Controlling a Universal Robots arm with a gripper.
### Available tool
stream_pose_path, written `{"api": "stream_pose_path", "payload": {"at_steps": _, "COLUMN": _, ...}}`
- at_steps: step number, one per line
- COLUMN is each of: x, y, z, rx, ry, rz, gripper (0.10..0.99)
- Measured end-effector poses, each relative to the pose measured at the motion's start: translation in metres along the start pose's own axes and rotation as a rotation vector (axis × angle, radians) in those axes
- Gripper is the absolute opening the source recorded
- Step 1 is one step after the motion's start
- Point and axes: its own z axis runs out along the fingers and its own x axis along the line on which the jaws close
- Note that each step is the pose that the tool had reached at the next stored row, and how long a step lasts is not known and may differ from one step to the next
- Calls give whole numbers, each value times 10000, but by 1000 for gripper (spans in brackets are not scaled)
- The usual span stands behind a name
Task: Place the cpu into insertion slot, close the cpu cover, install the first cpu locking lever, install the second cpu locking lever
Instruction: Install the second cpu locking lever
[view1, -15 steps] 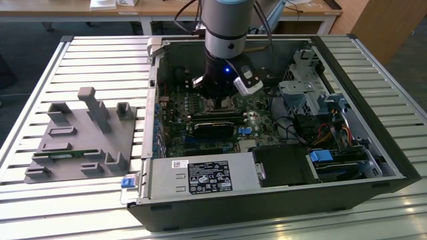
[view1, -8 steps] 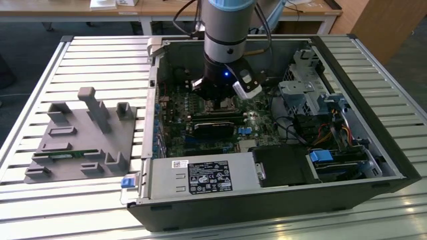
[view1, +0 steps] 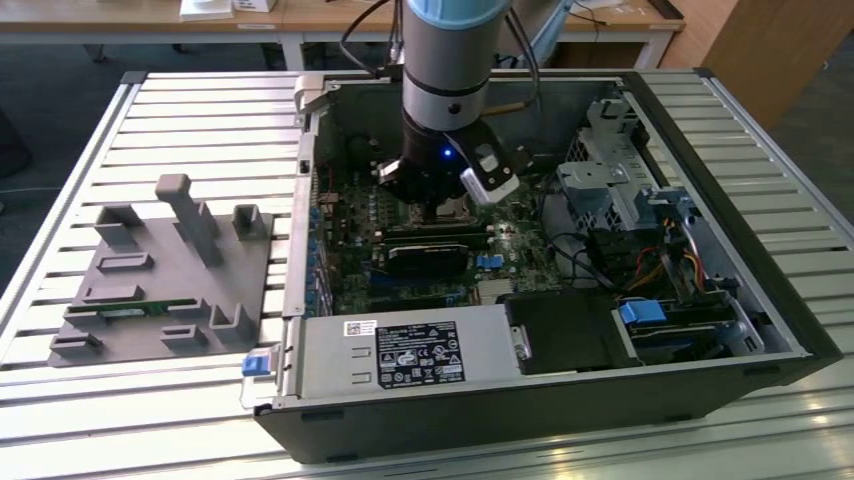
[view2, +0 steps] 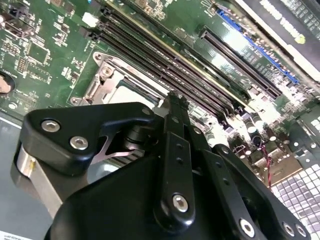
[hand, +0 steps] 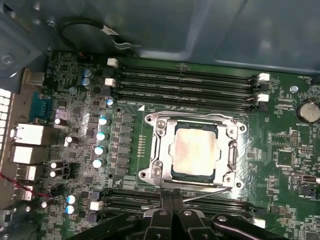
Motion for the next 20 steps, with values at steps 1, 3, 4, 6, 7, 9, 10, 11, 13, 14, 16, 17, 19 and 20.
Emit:
{"api": "stream_pose_path", "payload": {"at_steps": 1, "x": 11, "y": -2, "z": 1, "rx": -8, "ry": -1, "rz": 0, "gripper": 106}}
{"api": "stream_pose_path", "payload": {"at_steps": 3, "x": 29, "y": -4, "z": 10, "rx": -15, "ry": -3, "rz": 0, "gripper": 106}}
{"api": "stream_pose_path", "payload": {"at_steps": 4, "x": 33, "y": -5, "z": 21, "rx": -15, "ry": -2, "rz": 0, "gripper": 106}}
{"api": "stream_pose_path", "payload": {"at_steps": 6, "x": 34, "y": -10, "z": 56, "rx": -20, "ry": -2, "rz": -1, "gripper": 106}}
{"api": "stream_pose_path", "payload": {"at_steps": 7, "x": 34, "y": -12, "z": 71, "rx": -26, "ry": -2, "rz": -1, "gripper": 106}}
{"api": "stream_pose_path", "payload": {"at_steps": 9, "x": 37, "y": -20, "z": 78, "rx": -56, "ry": -3, "rz": 1, "gripper": 106}}
{"api": "stream_pose_path", "payload": {"at_steps": 10, "x": 38, "y": -32, "z": 77, "rx": -88, "ry": -7, "rz": 0, "gripper": 106}}
{"api": "stream_pose_path", "payload": {"at_steps": 11, "x": 40, "y": -47, "z": 76, "rx": -122, "ry": -10, "rz": 0, "gripper": 106}}
{"api": "stream_pose_path", "payload": {"at_steps": 13, "x": 45, "y": -76, "z": 72, "rx": -204, "ry": -16, "rz": -1, "gripper": 106}}
{"api": "stream_pose_path", "payload": {"at_steps": 14, "x": 50, "y": -87, "z": 70, "rx": -250, "ry": -20, "rz": -2, "gripper": 106}}
{"api": "stream_pose_path", "payload": {"at_steps": 16, "x": 62, "y": -108, "z": 68, "rx": -352, "ry": -29, "rz": -1, "gripper": 106}}
{"api": "stream_pose_path", "payload": {"at_steps": 17, "x": 71, "y": -115, "z": 67, "rx": -408, "ry": -33, "rz": -1, "gripper": 106}}
{"api": "stream_pose_path", "payload": {"at_steps": 19, "x": 97, "y": -124, "z": 66, "rx": -524, "ry": -42, "rz": -2, "gripper": 106}}
{"api": "stream_pose_path", "payload": {"at_steps": 20, "x": 111, "y": -126, "z": 66, "rx": -571, "ry": -45, "rz": -3, "gripper": 106}}
